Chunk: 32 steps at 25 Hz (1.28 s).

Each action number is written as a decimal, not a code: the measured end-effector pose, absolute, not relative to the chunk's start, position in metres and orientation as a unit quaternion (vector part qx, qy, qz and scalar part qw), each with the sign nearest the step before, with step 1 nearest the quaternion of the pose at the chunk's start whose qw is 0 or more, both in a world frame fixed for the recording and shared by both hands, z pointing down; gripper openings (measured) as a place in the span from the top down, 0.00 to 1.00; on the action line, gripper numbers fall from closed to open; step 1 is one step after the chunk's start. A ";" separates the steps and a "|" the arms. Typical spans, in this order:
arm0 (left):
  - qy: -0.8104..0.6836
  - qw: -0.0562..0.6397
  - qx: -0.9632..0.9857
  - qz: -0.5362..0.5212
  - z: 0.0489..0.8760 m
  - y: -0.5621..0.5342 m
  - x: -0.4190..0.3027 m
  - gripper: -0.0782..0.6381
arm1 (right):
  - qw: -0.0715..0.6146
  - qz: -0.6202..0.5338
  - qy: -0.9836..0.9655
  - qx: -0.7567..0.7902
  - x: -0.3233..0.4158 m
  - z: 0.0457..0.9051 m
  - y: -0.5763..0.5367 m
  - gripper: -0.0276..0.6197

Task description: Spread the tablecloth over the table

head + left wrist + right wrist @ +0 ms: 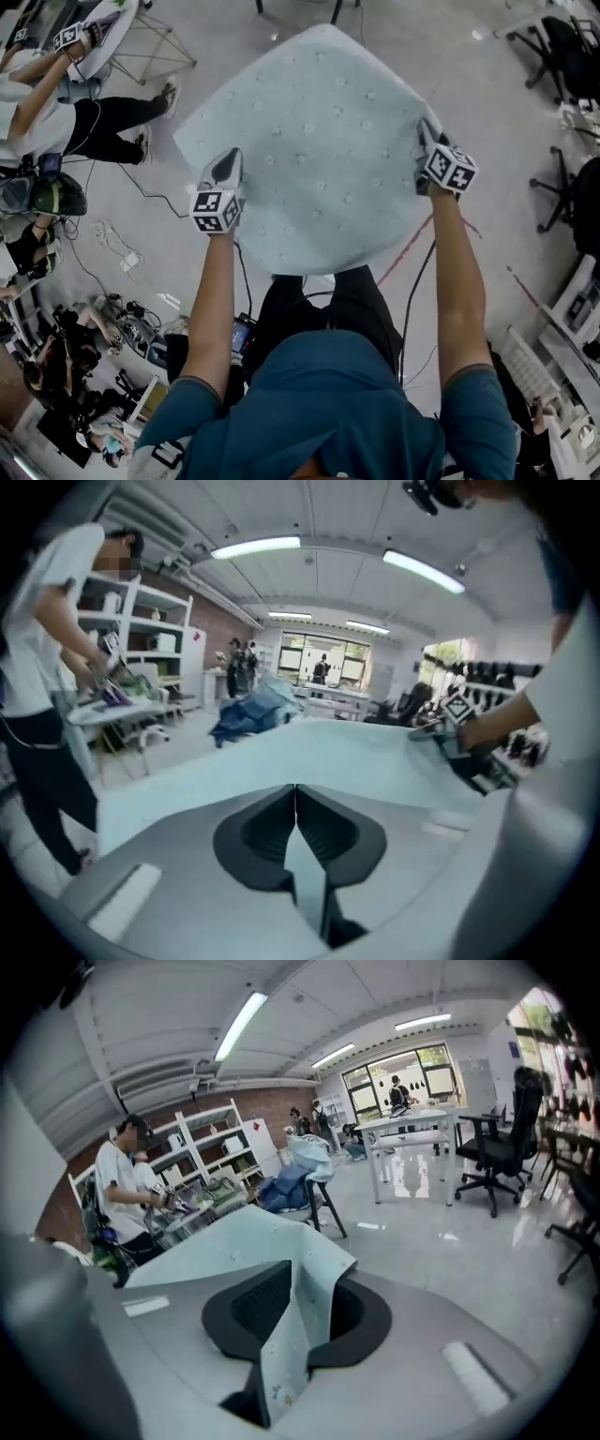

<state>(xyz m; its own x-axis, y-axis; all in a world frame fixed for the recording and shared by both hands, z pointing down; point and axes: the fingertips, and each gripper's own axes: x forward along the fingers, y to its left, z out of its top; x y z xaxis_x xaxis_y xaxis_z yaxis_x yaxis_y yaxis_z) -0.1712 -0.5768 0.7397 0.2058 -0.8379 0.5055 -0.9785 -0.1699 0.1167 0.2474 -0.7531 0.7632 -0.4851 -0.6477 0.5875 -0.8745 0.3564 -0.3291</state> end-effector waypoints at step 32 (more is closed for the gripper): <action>-0.583 0.245 0.733 0.249 0.799 -0.571 -0.101 0.89 | 0.355 0.326 -0.712 0.511 0.340 0.788 -0.701 0.77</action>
<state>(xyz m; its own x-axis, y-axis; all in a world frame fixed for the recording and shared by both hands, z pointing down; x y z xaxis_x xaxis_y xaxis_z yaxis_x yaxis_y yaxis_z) -0.1009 -0.5710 0.7985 0.1954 -0.7337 0.6507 -0.9775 -0.1993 0.0688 0.3398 -0.7014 0.7881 -0.2264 -0.4963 0.8381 -0.9587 0.2656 -0.1016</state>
